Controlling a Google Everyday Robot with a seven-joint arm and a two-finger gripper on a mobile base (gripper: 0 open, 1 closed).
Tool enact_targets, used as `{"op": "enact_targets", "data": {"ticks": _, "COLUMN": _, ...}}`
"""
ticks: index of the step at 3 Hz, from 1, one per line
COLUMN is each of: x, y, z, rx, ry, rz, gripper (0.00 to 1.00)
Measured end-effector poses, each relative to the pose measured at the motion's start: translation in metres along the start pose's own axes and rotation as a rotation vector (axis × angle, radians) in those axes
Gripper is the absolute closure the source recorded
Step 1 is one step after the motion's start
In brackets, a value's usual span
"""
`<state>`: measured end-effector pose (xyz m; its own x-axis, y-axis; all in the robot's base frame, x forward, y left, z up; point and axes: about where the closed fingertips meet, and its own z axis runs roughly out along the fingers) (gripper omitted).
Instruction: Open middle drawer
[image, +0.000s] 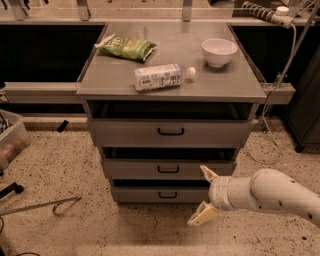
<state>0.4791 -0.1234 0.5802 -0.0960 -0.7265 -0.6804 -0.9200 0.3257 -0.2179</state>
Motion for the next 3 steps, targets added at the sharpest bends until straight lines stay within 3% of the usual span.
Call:
{"op": "enact_targets", "data": {"ticks": 1, "x": 0.000, "y": 0.000, "z": 0.000, "rx": 0.000, "ry": 0.000, "rz": 0.000, "gripper": 0.00}}
{"op": "enact_targets", "data": {"ticks": 2, "x": 0.009, "y": 0.001, "z": 0.023, "rx": 0.017, "ry": 0.023, "rz": -0.022, "gripper": 0.00}}
{"op": "enact_targets", "data": {"ticks": 3, "x": 0.026, "y": -0.010, "z": 0.066, "rx": 0.067, "ry": 0.046, "rz": -0.043, "gripper": 0.00}}
